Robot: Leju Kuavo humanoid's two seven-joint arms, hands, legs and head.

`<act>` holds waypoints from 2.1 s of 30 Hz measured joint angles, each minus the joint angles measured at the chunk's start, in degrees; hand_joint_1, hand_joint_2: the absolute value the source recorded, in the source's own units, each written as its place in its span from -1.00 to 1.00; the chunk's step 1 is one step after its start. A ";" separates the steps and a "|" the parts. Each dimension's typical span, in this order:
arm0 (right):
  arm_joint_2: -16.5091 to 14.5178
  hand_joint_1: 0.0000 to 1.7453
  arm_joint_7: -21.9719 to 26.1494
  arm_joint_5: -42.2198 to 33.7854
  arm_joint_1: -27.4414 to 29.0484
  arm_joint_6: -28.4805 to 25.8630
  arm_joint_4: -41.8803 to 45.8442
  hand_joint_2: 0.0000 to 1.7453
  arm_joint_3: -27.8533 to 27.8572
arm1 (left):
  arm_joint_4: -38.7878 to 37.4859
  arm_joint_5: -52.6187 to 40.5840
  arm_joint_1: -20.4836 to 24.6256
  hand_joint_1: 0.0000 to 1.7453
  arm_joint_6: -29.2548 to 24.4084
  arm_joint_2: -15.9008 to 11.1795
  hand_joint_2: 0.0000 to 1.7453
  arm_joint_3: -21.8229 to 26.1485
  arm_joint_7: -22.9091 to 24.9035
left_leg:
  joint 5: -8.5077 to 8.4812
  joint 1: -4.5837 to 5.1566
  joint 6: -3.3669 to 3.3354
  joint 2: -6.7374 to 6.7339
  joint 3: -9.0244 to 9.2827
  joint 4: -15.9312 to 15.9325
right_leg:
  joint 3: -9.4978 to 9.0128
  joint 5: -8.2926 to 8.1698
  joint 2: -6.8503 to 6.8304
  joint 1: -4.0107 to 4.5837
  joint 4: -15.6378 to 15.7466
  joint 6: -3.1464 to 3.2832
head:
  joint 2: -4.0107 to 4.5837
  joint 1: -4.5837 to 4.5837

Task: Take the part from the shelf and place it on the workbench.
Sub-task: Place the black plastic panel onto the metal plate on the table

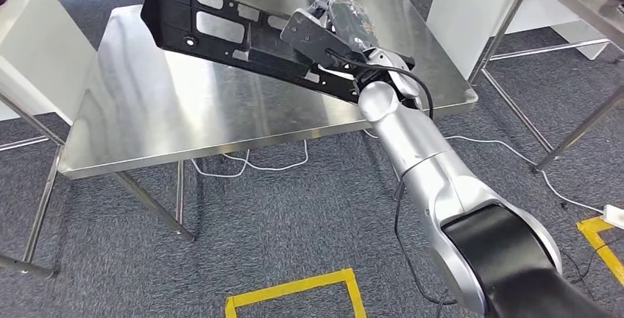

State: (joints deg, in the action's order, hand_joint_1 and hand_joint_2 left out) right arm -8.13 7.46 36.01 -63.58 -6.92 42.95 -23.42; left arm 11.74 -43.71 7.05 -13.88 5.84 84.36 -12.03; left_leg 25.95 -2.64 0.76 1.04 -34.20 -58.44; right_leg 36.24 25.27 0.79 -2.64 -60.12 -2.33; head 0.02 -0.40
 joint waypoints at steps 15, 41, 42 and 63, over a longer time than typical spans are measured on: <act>0.05 1.00 -0.15 -1.04 0.03 1.05 1.11 1.00 -0.40 | 0.00 0.13 0.04 -1.00 -0.20 -0.26 1.00 0.02 0.71 | -2.40 2.71 -4.70 -1.05 -3.39 -0.97 | -2.27 2.03 -0.11 2.11 0.67 1.55 | 0.00 -0.12; 0.66 1.00 -2.27 -2.04 1.28 3.10 4.54 1.00 -1.47 | -0.04 0.39 -0.01 -1.00 0.04 0.03 1.00 0.03 0.49 | -1.49 1.17 -0.37 -0.96 -4.48 -4.66 | -3.05 0.28 -0.34 1.46 2.66 2.33 | 0.00 -0.31; 0.69 1.00 -2.32 -2.04 1.22 3.10 4.57 1.00 -1.48 | -0.04 0.39 0.02 -1.00 0.04 0.02 1.00 0.03 0.48 | -2.64 1.31 -0.68 -0.96 -3.00 -1.51 | -3.26 0.50 -0.32 1.57 2.68 2.08 | 0.00 -0.29; 1.07 1.00 -6.44 6.43 0.71 -1.22 -1.46 1.00 -2.17 | -0.03 0.35 0.08 -1.00 1.13 1.32 1.00 -0.01 -2.44 | 1.31 1.86 -1.40 -0.47 -0.21 -1.08 | -0.77 -1.85 -0.59 1.60 3.09 1.83 | 0.00 -0.36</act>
State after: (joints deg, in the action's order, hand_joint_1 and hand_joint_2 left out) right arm -7.07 1.02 42.44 -62.87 -8.14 41.50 -25.59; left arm 11.70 -43.36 7.13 -12.75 7.15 84.35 -14.47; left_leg 27.26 -0.79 -0.64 0.57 -34.40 -59.52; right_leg 35.47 23.42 0.20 -1.03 -57.03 -0.49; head 0.02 -0.76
